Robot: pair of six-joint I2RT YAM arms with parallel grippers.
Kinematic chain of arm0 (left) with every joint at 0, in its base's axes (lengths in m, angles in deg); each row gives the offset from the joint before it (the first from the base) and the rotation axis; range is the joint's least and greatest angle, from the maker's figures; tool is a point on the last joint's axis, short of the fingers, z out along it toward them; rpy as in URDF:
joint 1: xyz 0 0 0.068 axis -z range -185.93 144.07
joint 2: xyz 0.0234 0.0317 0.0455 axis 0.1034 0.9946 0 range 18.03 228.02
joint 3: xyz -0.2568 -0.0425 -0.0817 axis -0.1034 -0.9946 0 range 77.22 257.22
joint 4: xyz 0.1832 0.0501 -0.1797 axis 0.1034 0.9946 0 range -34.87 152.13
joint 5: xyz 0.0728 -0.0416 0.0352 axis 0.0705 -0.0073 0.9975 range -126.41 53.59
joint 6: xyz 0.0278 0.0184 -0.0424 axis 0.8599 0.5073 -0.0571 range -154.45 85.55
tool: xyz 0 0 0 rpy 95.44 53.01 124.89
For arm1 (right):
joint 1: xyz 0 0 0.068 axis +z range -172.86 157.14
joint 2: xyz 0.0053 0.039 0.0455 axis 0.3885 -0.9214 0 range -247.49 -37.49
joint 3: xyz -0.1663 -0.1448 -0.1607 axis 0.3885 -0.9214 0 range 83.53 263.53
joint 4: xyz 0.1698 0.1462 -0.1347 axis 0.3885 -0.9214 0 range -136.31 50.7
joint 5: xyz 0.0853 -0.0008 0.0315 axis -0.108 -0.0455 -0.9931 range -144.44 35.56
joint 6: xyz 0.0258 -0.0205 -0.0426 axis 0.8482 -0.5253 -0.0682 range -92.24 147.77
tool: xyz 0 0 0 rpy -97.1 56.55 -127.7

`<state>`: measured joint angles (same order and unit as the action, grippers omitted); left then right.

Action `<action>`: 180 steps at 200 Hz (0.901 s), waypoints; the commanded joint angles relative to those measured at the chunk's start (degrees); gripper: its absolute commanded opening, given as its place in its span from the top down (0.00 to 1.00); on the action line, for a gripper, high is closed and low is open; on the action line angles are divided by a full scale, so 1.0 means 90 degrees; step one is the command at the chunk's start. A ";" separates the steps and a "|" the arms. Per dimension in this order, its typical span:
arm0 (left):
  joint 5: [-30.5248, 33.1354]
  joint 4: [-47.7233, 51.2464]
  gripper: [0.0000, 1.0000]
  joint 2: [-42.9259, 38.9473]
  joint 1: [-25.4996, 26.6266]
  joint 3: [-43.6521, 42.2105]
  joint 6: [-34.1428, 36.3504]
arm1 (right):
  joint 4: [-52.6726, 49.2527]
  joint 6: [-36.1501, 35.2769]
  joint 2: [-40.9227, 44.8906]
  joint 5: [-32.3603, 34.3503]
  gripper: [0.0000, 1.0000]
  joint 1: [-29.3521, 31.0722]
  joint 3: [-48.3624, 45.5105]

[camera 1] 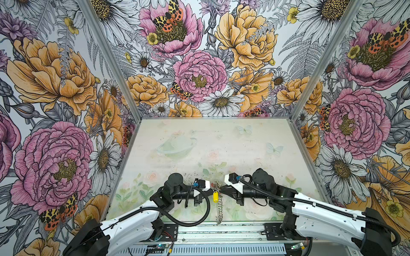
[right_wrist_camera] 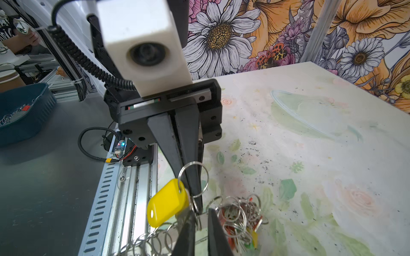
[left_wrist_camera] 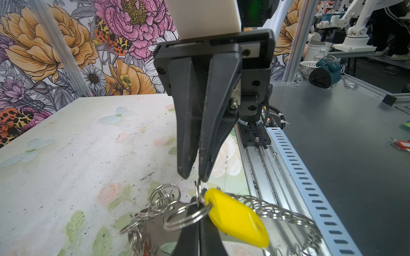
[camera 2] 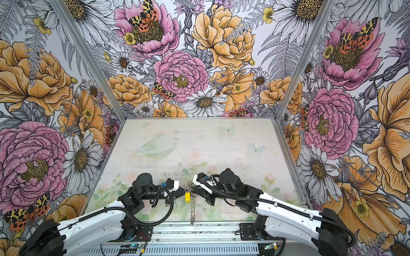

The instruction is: Put the keys on the keyring

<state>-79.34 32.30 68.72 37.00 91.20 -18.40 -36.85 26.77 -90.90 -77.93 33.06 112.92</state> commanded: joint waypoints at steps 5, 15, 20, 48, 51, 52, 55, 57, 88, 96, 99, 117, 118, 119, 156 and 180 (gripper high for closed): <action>-0.0239 -0.0278 1.00 -0.0047 -0.0049 0.0244 -0.0026 | 0.0086 -0.0096 -0.0053 -0.0104 0.87 0.0061 -0.0033; -0.0220 -0.0290 1.00 -0.0062 -0.0049 0.0234 -0.0026 | 0.0051 -0.0125 -0.0043 -0.0091 0.87 0.0070 -0.0033; -0.0220 -0.0288 1.00 -0.0066 -0.0050 0.0235 -0.0023 | 0.0041 -0.0145 -0.0042 -0.0072 0.87 0.0070 -0.0047; -0.0252 -0.0294 1.00 -0.0076 -0.0044 0.0234 -0.0036 | 0.0000 -0.0210 -0.0076 -0.0063 0.87 0.0077 -0.0033; -0.0263 -0.0292 1.00 -0.0076 -0.0046 0.0234 -0.0036 | -0.0002 -0.0203 -0.0075 -0.0065 0.87 0.0084 -0.0033; -0.0260 -0.0289 1.00 -0.0076 -0.0045 0.0234 -0.0036 | -0.0006 -0.0207 -0.0073 -0.0061 0.87 0.0085 -0.0033; -0.0261 -0.0295 1.00 -0.0076 -0.0052 0.0234 -0.0043 | -0.0001 -0.0214 -0.0083 -0.0069 0.87 0.0085 -0.0033; -0.0259 -0.0293 1.00 -0.0081 -0.0046 0.0234 -0.0045 | -0.0007 -0.0215 -0.0082 -0.0074 0.87 0.0085 -0.0033; -0.0288 -0.0290 1.00 -0.0106 -0.0044 0.0235 -0.0050 | -0.0068 -0.0316 -0.0111 -0.0033 0.87 0.0115 -0.0033; -0.0299 -0.0300 1.00 -0.0106 -0.0044 0.0239 -0.0055 | -0.0069 -0.0325 -0.0116 -0.0005 0.87 0.0124 -0.0033; -0.0304 -0.0296 1.00 -0.0098 -0.0049 0.0235 -0.0055 | -0.0066 -0.0325 -0.0113 0.0006 0.87 0.0123 -0.0033; -0.0338 -0.0299 1.00 -0.0070 -0.0049 0.0244 -0.0072 | -0.0013 -0.0324 -0.0120 -0.0005 0.88 0.0144 -0.0033; -0.0347 -0.0297 1.00 -0.0064 -0.0047 0.0244 -0.0074 | -0.0011 -0.0326 -0.0120 -0.0001 0.88 0.0154 -0.0033; -0.0352 -0.0296 1.00 -0.0060 -0.0046 0.0249 -0.0074 | -0.0010 -0.0323 -0.0130 0.0000 0.88 0.0159 -0.0033; -0.0458 -0.0305 1.00 0.0002 -0.0044 0.0276 -0.0094 | -0.0026 -0.0358 -0.0227 0.0034 0.89 0.0200 0.0001; -0.0464 -0.0305 1.00 0.0000 -0.0044 0.0273 -0.0109 | -0.0040 -0.0384 -0.0209 0.0080 0.89 0.0228 0.0015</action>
<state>-80.94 32.59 68.88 37.00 91.20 -18.70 -37.28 24.61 -92.61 -78.06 34.35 112.92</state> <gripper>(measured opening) 0.049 0.109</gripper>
